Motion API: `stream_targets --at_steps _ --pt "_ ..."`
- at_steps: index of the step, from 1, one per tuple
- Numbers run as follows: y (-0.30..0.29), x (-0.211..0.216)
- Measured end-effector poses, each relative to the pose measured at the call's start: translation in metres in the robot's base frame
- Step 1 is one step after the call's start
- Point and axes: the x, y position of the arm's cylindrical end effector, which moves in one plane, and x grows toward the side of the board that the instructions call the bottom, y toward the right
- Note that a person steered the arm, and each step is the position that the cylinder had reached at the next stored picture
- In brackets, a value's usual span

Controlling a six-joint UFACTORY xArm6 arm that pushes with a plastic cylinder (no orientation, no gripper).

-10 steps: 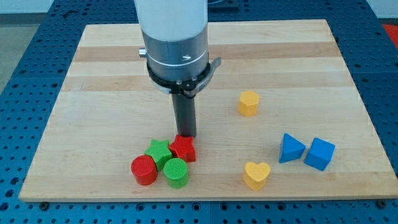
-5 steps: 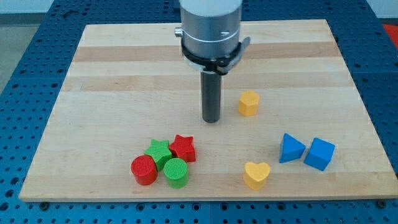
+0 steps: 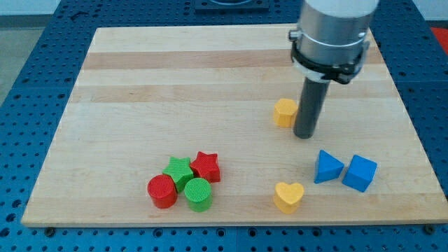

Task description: Move the yellow hexagon to the center of the board

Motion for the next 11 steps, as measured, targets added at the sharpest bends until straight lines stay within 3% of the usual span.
stream_targets --at_steps 2,4,7,9,10,11 --pt "0.014 -0.020" --pt "-0.072 -0.043" --pt "-0.083 -0.024" --pt "-0.136 -0.040" --pt "-0.134 -0.045" --pt "-0.080 -0.045"
